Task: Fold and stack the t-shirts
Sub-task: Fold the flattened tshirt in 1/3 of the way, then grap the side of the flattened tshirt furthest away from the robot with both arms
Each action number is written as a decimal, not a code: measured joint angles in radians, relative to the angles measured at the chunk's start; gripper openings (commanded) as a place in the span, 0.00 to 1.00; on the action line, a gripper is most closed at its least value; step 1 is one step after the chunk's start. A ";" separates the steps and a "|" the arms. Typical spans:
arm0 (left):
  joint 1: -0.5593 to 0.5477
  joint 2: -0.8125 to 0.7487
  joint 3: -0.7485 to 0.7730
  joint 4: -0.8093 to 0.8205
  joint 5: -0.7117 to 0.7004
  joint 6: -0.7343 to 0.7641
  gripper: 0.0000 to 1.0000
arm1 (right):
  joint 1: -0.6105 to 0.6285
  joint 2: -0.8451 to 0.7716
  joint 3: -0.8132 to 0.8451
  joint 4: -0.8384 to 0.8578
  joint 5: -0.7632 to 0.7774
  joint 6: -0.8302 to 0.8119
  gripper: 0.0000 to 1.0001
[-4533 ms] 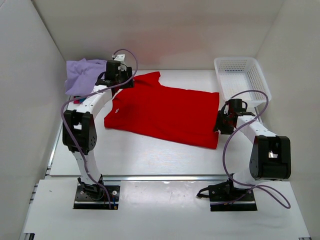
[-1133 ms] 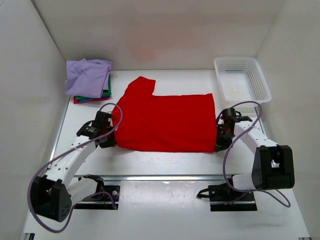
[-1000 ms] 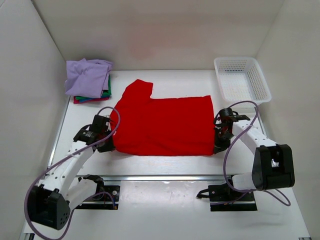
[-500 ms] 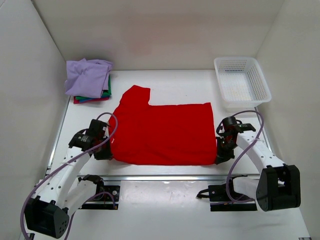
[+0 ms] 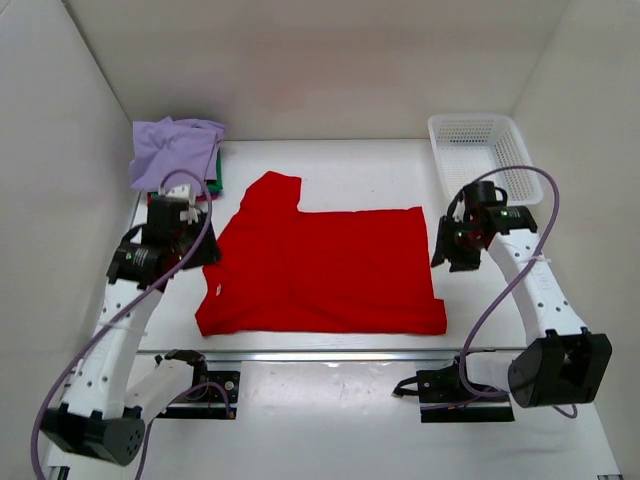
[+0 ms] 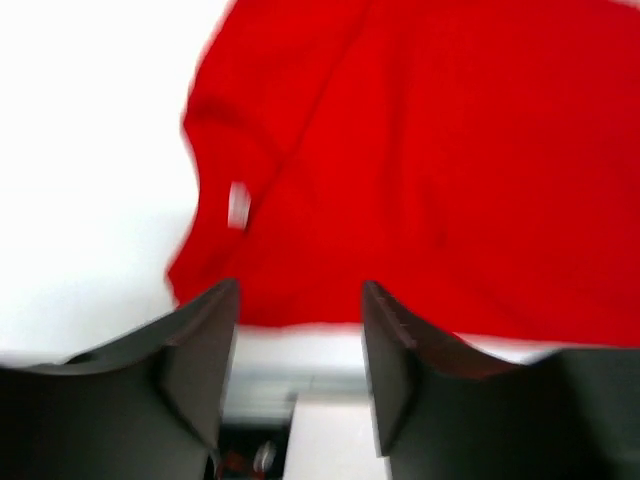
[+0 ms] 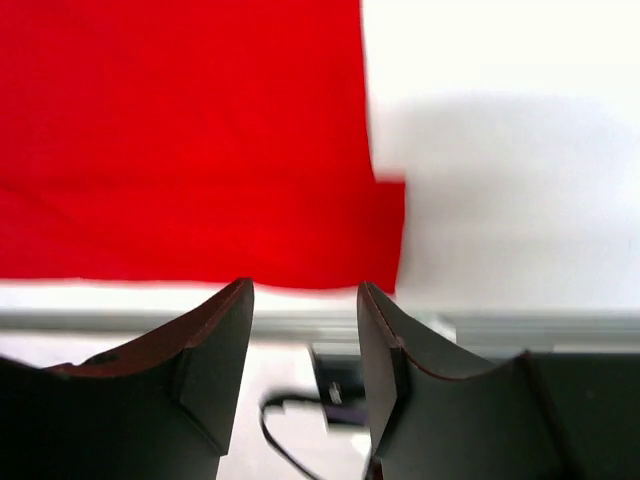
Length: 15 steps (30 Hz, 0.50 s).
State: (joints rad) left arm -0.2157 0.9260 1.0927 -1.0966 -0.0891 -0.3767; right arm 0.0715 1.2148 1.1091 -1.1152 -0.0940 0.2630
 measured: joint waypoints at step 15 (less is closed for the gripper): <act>0.047 1.156 0.782 0.424 -0.031 0.086 0.54 | 0.079 0.326 0.108 0.324 0.050 0.077 0.39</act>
State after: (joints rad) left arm -0.1684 2.0823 1.8751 -0.6724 -0.1204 -0.2905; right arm 0.1501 1.5410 1.2175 -0.7910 -0.0441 0.3405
